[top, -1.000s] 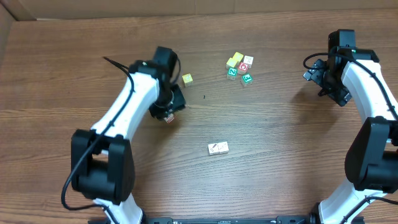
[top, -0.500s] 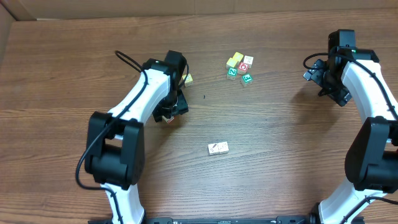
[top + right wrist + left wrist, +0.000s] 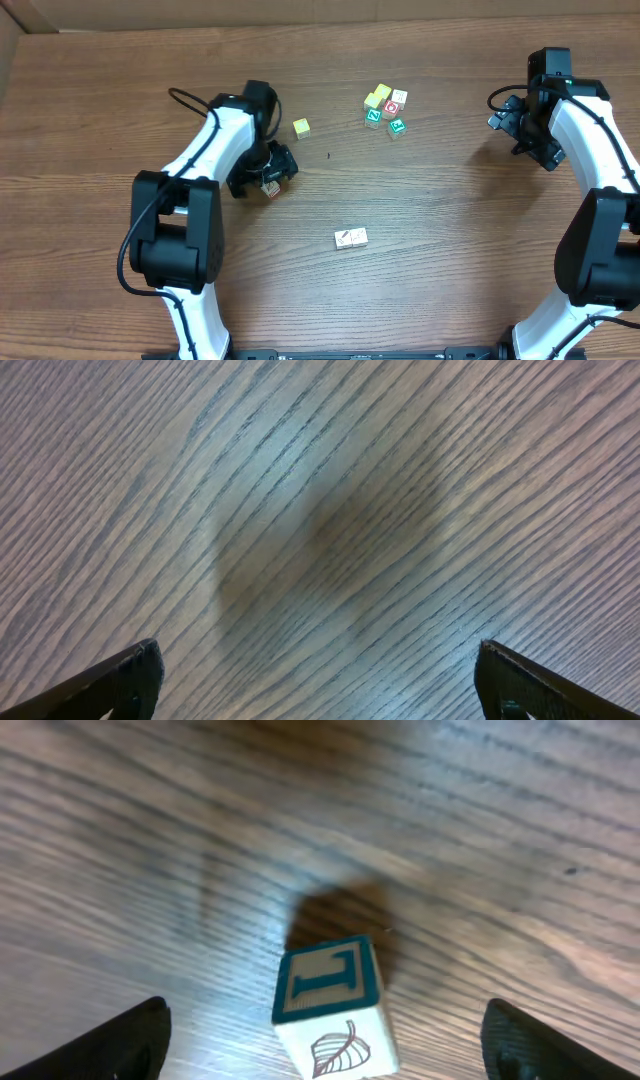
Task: Flip 3 blocks
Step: 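Lower the left gripper and close it on the leaf block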
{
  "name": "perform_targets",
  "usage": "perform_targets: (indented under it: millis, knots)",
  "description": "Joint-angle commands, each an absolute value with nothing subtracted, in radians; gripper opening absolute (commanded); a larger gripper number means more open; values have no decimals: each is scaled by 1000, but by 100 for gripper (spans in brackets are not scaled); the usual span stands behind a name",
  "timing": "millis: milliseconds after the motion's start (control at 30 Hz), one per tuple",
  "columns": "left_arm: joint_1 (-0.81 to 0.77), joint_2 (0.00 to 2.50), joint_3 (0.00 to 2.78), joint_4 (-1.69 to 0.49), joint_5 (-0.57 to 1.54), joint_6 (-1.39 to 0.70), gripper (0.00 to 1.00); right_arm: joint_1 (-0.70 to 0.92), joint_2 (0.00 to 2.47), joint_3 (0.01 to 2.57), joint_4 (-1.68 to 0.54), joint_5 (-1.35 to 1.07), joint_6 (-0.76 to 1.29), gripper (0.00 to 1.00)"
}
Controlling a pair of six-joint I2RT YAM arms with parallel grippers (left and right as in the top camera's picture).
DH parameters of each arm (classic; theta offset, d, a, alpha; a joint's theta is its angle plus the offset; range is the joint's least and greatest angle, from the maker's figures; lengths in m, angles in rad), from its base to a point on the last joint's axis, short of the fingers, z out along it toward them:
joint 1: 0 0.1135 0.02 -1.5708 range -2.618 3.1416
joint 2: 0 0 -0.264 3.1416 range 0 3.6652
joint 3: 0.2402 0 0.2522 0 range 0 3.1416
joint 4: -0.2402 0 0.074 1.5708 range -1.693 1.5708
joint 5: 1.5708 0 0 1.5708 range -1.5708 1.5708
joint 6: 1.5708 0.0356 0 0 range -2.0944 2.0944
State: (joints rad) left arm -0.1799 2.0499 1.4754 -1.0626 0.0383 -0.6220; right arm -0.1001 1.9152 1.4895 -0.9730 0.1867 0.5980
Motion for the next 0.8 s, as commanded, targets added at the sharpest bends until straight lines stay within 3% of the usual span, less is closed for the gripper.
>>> perform_targets:
  millis: [0,133,367,500,767]
  knots:
    - [-135,2057,1496,-1052,174,-568,93,-100,1884,1505,-970,190,594,100]
    - [-122,2057,1496,-1061,173,-568,100,-100,1884,1505,-970,190,594,100]
    - [-127,2057,1495,-1078,173,-529,100,-100,1884,1505,-970,190,594,100]
    - [-127,2057,1495,-1084,173,-526,94,-100,1884,1505,-970,189,594,100]
    - [-127,2057,1495,-1114,112,-527,92,-100,1884,1505,-970,190,594,100]
